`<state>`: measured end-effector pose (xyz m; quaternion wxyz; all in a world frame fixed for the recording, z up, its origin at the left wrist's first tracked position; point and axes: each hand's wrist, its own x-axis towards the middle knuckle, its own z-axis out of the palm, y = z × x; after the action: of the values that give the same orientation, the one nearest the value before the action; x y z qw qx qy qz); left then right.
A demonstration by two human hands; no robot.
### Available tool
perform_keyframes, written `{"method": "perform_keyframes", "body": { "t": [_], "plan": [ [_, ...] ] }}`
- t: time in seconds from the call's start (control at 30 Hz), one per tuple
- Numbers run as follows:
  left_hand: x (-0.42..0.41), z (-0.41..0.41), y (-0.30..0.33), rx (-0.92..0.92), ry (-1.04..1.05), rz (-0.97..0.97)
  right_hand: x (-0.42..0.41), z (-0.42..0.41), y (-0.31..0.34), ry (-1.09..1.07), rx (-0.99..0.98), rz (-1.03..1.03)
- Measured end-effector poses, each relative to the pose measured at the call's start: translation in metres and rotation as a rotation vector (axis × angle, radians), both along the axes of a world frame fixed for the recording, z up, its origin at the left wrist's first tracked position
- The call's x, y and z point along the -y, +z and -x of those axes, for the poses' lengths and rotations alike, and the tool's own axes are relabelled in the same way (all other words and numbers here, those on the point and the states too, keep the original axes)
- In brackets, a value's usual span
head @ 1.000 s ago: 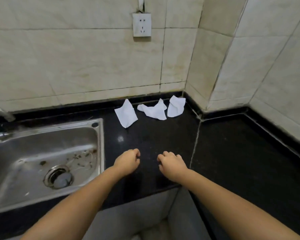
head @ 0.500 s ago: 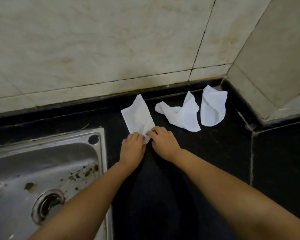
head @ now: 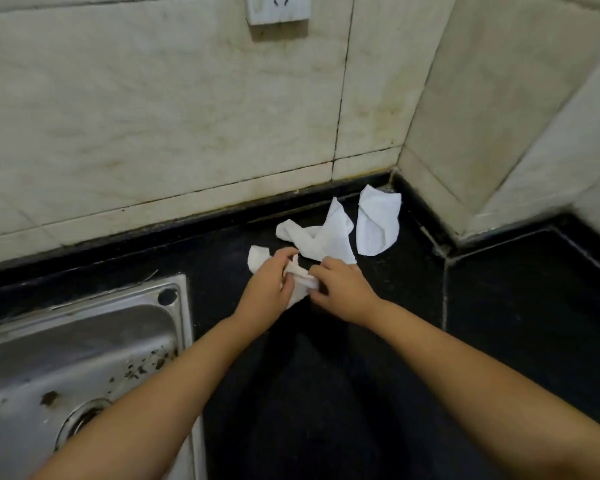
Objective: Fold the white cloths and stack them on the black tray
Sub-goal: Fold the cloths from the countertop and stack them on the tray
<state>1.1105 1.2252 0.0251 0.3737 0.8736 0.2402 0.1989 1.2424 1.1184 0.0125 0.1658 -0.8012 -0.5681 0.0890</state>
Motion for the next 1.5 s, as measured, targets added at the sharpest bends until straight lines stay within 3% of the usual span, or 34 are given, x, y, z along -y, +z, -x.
{"method": "perform_keyframes", "body": {
  "t": [0.1, 0.27, 0.37, 0.53, 0.77, 0.93, 1.07, 1.33, 1.5],
  "plan": [
    [0.023, -0.013, 0.033, 0.034, 0.020, 0.082, 0.040, -0.013, 0.043, -0.028, -0.222, 0.040],
    [0.061, -0.026, 0.072, 0.087, -0.012, 0.263, 0.106, -0.019, 0.097, -0.243, -0.955, 0.101],
    [0.083, -0.031, 0.089, 0.127, -0.019, 0.446, 0.139, -0.017, 0.111, -0.288, -1.131, 0.091],
    [0.109, -0.035, 0.110, 0.146, 0.028, 0.623, 0.179, -0.020, 0.121, -0.323, -1.051, -0.046],
    [0.089, -0.030, 0.119, 0.176, 0.235, 0.535, 0.205, -0.046, 0.141, -0.478, -0.647, -0.221],
    [0.084, -0.014, 0.117, 0.218, 0.185, 0.559, 0.214, -0.049, 0.142, -0.503, -0.665, -0.425],
    [0.113, 0.019, 0.078, 0.144, 0.118, 0.601, 0.241, -0.028, 0.110, -0.441, -0.641, -0.306],
    [0.163, 0.104, -0.052, -0.324, 0.037, 0.589, 0.305, 0.031, -0.006, -0.417, -0.699, 0.184],
    [0.149, 0.086, -0.061, -0.317, 0.083, 0.453, 0.285, 0.009, -0.014, -0.496, -0.634, 0.118]
  ]
}}
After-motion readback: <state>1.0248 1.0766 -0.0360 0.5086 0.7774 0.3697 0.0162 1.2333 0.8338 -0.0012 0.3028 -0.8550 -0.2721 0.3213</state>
